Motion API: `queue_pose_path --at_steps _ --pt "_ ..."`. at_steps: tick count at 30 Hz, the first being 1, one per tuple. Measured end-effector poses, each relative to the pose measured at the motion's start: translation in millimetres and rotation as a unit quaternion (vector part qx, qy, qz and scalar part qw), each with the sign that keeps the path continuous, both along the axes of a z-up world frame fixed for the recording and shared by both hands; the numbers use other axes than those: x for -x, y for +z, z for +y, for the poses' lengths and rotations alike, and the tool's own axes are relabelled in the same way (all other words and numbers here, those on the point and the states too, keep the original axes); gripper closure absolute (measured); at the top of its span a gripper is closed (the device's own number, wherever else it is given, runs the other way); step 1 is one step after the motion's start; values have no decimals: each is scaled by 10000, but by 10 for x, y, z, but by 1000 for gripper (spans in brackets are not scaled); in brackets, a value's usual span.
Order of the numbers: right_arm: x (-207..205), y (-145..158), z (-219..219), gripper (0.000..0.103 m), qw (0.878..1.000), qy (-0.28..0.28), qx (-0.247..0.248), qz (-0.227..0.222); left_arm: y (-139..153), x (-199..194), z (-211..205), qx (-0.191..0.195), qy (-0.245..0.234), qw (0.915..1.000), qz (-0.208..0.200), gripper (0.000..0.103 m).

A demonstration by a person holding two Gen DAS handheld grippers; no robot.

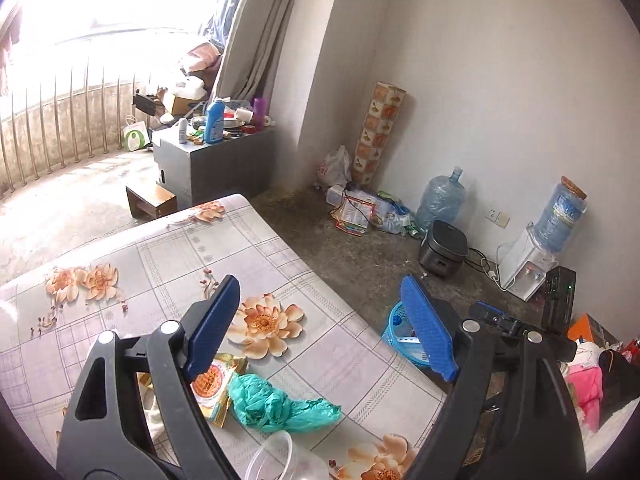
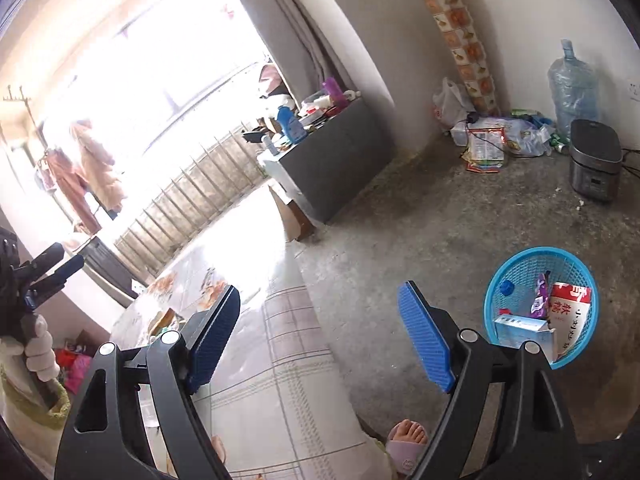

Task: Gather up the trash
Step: 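Grasp the clear plastic cup with the left tool while the right tool grasps the green bag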

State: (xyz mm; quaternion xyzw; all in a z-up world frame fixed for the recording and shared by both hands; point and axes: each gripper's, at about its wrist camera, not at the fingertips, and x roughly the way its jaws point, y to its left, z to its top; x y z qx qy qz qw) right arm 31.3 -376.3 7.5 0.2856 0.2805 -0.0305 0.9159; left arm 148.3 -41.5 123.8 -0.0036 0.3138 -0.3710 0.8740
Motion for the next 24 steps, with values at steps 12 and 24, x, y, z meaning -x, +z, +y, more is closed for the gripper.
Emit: queue_pose_path --at_steps 12,24 --pt "-514 -100 1337 28 9794 1983 -117 363 -761 457 740 -290 -25 9973 671 25" --pt "-1115 -460 1702 48 9574 2666 -578 947 -1464 681 854 44 -221 9811 1919 25"
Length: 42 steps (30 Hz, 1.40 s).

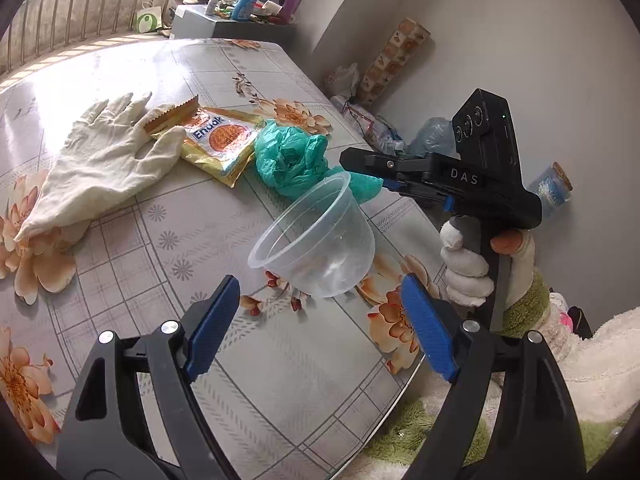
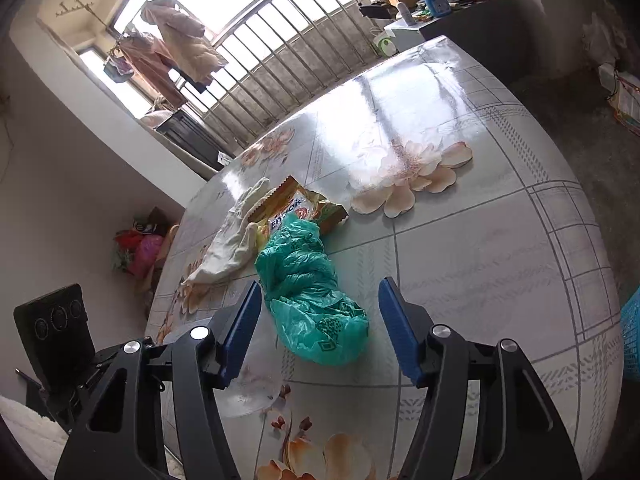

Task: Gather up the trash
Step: 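Grasp the clear plastic cup with the left tool while the right tool grasps the green bag, then lift the cup and green bag off the table with both tools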

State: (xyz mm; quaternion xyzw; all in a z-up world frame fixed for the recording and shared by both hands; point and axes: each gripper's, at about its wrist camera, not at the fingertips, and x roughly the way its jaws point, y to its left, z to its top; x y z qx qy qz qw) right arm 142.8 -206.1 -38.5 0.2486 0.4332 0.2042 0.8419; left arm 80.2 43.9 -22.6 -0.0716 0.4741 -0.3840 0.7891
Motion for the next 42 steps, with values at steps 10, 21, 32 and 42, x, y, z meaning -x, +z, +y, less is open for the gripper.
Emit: queue_pose_path --at_steps 10,21,32,42 --pt "274 -99 136 64 9989 -6 -151 443 -320 -166 -14 559 307 9962 590 25" --pt "692 -111 48 65 9969 -242 -280 696 -348 -231 -114 435 368 9964 630 29" --pt "733 125 -94 53 9952 -477 518 673 -304 -211 -225 -88 343 9992 211 34" --pt "622 226 81 44 9920 19 1139 541 -249 -157 -263 -408 332 9986 -13 34"
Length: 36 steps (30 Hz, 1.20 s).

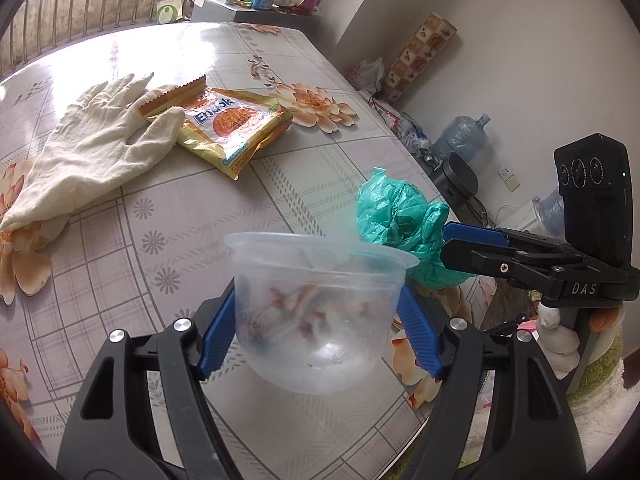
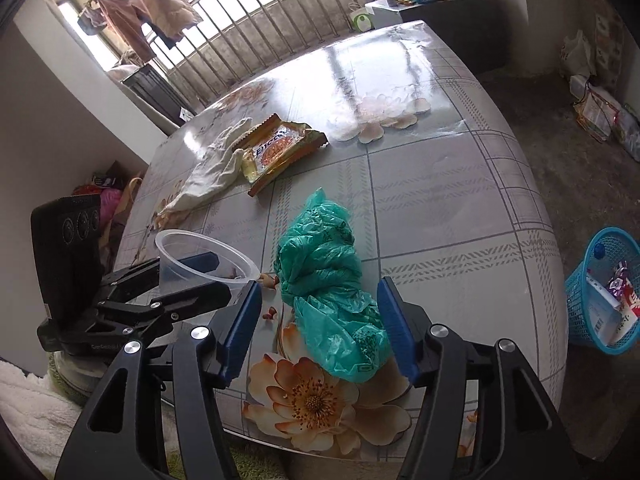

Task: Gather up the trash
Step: 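Lift the cup and green bag off the table with both tools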

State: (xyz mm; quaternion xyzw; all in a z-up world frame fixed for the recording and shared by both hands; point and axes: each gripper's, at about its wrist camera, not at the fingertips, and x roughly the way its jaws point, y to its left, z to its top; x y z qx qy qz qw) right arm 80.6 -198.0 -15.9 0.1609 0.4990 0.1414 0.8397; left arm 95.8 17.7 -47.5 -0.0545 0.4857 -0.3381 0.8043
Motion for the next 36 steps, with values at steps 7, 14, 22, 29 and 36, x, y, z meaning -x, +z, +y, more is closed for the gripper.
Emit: queue_pose_path --at_steps 7,14,22,29,36 --pt "-54 -184 58 44 9996 11 14 282 6 16 -4 -104 19 9999 -91 34" --pt "-65 -231 101 59 9992 47 -46 393 5 31 -5 -127 33 9998 -125 34" --pt "-36 -186 43 63 9993 -105 -201 302 51 88 -13 -182 38 9995 -253 34" --pt "-8 -91 -43 64 9992 -218 -279 167 118 124 0 -233 66 9988 -417 34" --pt "23 -9 -130 64 9979 -411 -504 58 206 157 50 -172 110 9983 -555 34"
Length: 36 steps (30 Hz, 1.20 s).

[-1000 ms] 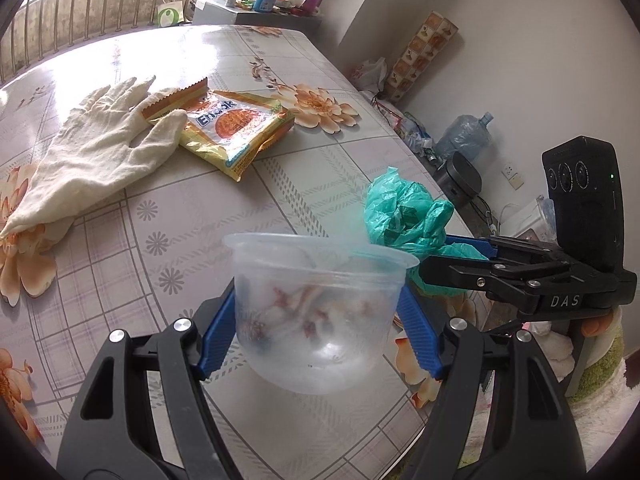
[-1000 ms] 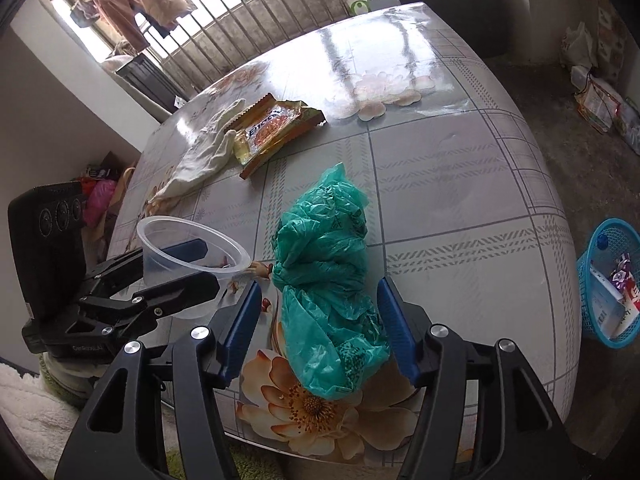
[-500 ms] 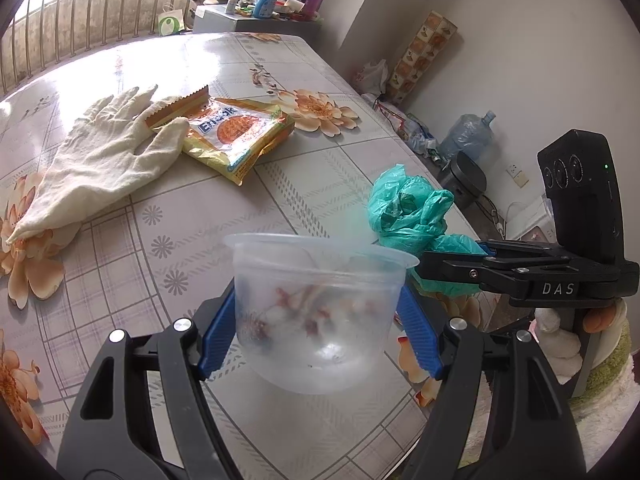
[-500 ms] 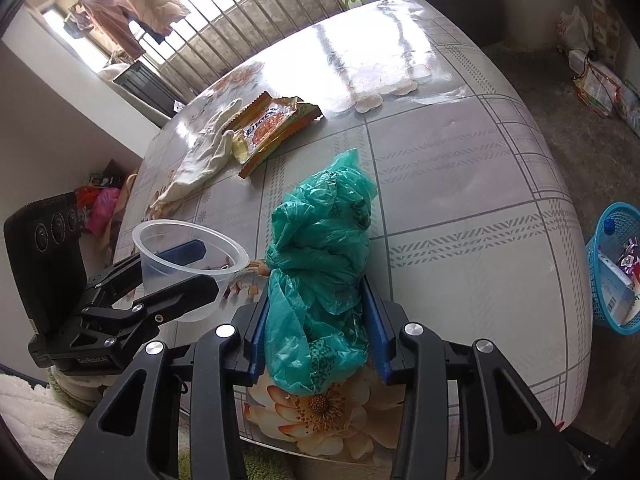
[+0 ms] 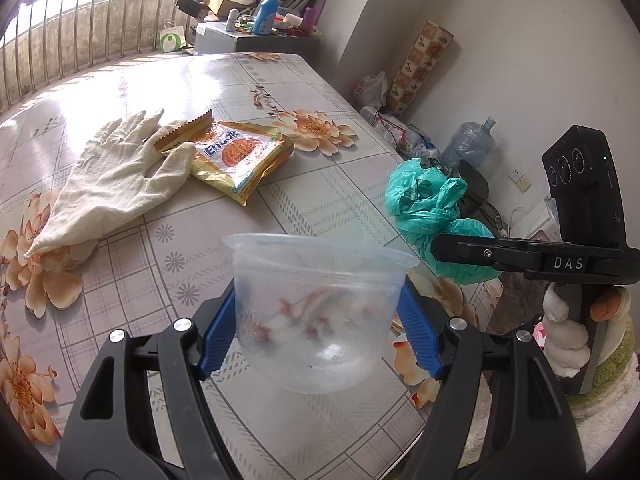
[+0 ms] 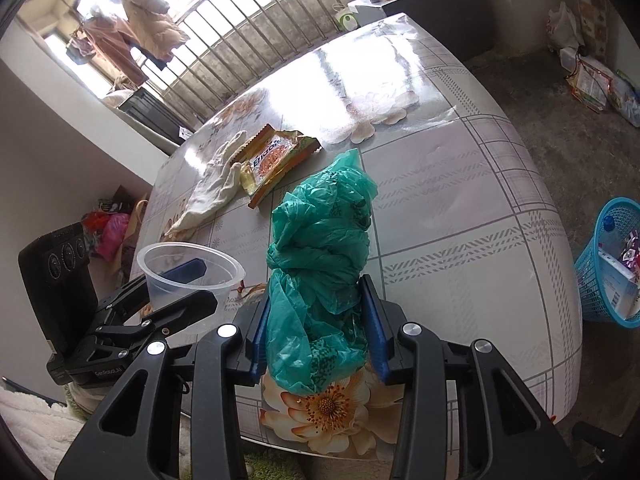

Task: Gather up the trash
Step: 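Lift the cup and green bag off the table with both tools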

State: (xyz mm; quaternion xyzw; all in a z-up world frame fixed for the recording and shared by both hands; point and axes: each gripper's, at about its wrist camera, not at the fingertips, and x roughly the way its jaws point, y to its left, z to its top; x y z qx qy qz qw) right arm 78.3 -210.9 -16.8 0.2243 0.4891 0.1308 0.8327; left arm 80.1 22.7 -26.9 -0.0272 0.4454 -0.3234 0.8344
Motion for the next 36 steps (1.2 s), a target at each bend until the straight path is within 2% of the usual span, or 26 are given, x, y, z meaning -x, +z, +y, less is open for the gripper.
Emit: queue_pose_path --at_steps 12,25,36 --pt "183 66 -175 64 9964 -682 -427 -272 201 -87 101 -16 49 9998 -179 34" --pt "300 80 -319 64 9926 -767 -769 -544 450 -92 22 -209 233 9986 -429 34" --pt "423 51 -430 64 9893 -853 -973 -673 575 -47 -142 -362 133 9976 -573 34"
